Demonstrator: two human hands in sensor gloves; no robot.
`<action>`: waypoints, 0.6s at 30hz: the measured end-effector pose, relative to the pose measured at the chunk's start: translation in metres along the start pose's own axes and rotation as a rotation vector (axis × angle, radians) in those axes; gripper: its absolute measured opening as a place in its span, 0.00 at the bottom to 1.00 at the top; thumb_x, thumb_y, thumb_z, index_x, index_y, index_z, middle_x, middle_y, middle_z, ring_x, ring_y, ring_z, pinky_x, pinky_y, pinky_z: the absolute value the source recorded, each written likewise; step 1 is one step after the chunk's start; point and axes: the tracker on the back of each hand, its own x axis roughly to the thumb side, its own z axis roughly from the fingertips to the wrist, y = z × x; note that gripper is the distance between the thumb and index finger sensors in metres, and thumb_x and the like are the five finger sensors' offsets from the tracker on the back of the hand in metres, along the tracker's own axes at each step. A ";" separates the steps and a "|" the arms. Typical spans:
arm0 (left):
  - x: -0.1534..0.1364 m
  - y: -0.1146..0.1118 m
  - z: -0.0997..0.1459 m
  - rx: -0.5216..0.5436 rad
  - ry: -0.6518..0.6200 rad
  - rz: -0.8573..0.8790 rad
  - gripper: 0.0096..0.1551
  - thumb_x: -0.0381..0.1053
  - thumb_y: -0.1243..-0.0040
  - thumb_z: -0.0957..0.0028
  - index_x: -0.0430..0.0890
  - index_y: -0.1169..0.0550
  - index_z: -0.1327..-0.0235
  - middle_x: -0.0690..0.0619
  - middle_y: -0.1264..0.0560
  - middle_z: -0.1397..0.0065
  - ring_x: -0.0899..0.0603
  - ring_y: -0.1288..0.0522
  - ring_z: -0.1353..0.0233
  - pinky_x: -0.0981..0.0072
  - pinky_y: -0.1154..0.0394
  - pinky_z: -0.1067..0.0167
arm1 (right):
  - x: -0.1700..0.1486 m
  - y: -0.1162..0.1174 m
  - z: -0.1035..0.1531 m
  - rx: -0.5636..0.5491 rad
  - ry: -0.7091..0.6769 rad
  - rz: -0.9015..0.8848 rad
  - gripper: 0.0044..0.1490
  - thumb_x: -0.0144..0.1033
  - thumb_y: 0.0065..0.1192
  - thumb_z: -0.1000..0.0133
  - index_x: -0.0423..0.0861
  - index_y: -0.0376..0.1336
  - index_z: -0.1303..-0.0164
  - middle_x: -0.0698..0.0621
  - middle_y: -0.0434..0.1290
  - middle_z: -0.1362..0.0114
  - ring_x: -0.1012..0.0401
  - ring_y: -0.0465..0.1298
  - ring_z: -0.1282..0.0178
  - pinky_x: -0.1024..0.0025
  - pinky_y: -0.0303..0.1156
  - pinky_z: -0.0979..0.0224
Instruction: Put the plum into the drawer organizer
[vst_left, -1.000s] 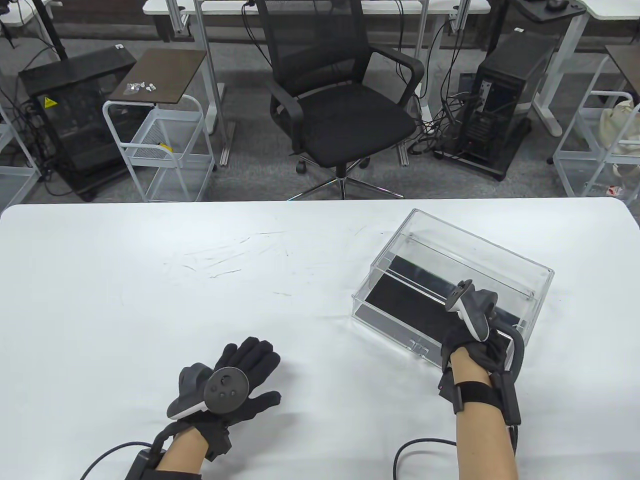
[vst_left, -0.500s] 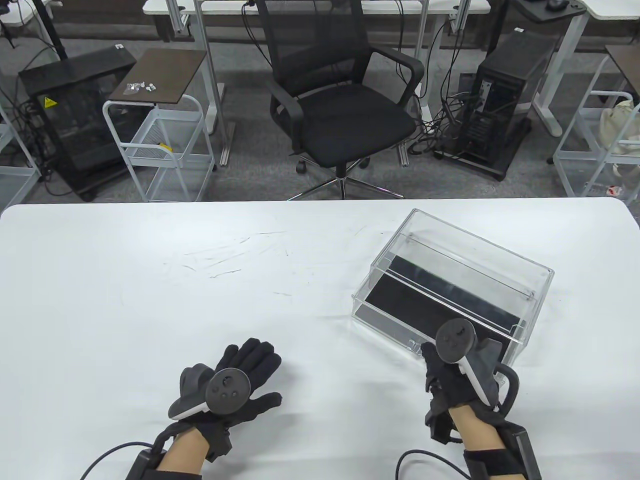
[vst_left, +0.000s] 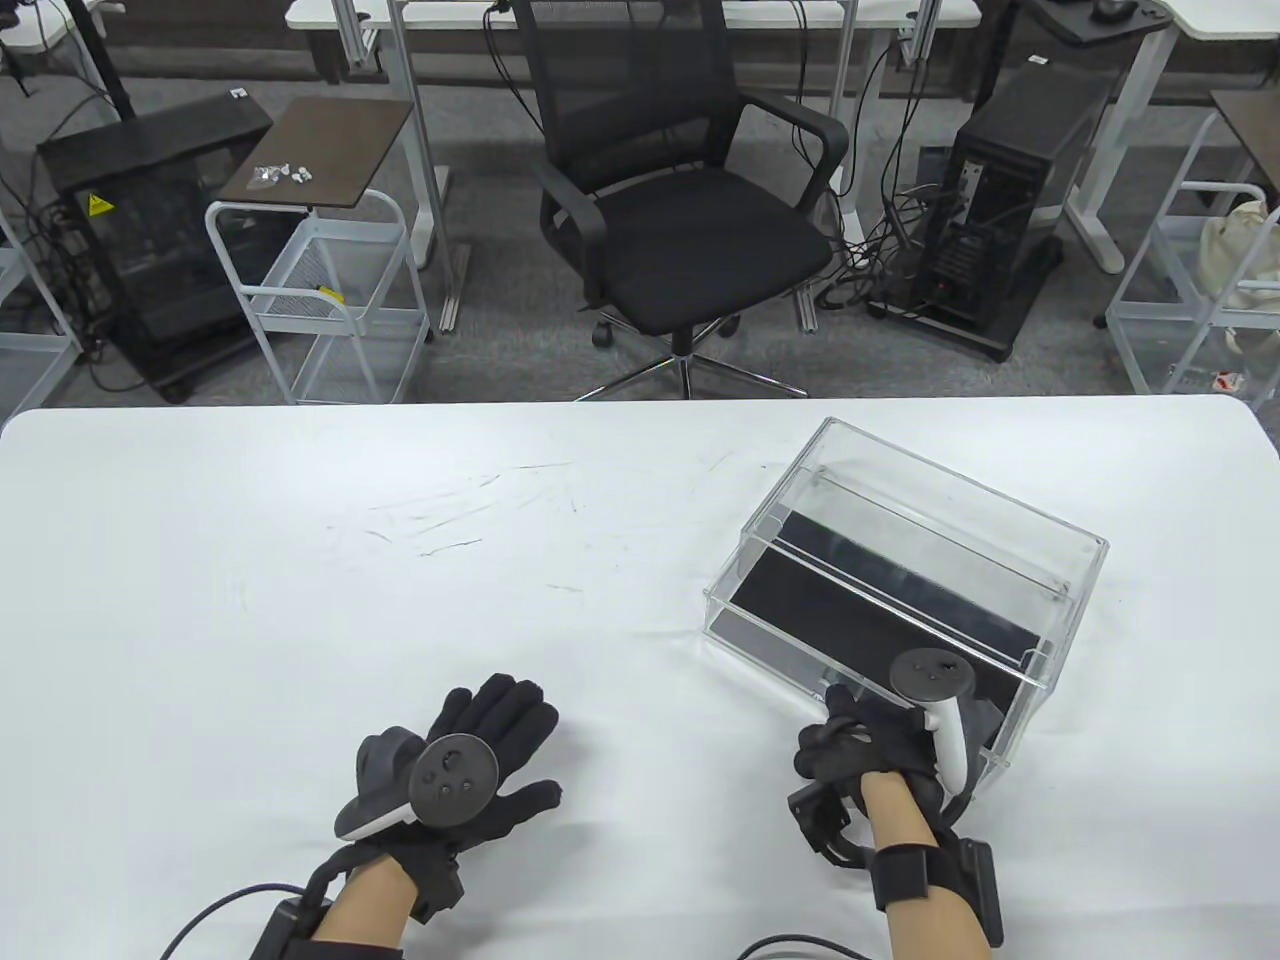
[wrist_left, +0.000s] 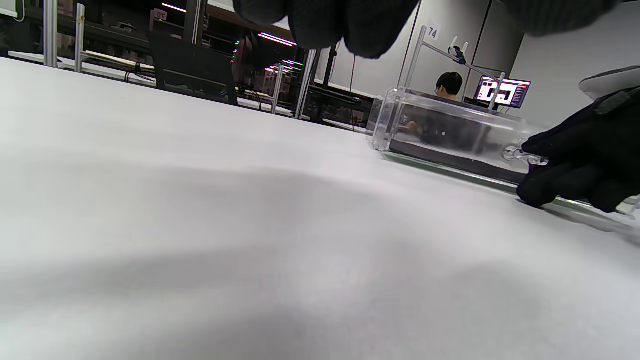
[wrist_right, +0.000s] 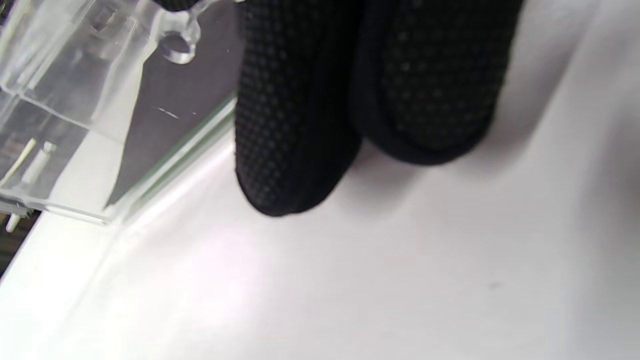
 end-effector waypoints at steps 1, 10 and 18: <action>0.000 0.000 0.000 0.000 0.002 0.003 0.46 0.71 0.46 0.53 0.50 0.32 0.23 0.50 0.39 0.12 0.38 0.44 0.13 0.39 0.50 0.19 | -0.001 0.000 0.001 -0.019 -0.009 -0.012 0.37 0.46 0.47 0.47 0.27 0.63 0.45 0.52 0.84 0.52 0.69 0.88 0.67 0.75 0.85 0.64; -0.002 0.000 0.000 -0.008 0.018 0.004 0.46 0.71 0.46 0.53 0.50 0.32 0.23 0.50 0.39 0.12 0.38 0.44 0.13 0.39 0.50 0.19 | 0.010 -0.018 -0.012 -0.079 0.031 0.029 0.36 0.44 0.48 0.47 0.27 0.64 0.45 0.53 0.84 0.52 0.69 0.88 0.67 0.75 0.85 0.64; -0.004 0.001 0.000 -0.016 0.042 0.010 0.46 0.71 0.46 0.53 0.50 0.32 0.23 0.50 0.39 0.12 0.38 0.44 0.13 0.39 0.50 0.19 | 0.030 -0.034 -0.038 -0.115 0.096 0.061 0.36 0.44 0.49 0.47 0.28 0.65 0.44 0.53 0.84 0.51 0.69 0.88 0.66 0.75 0.85 0.62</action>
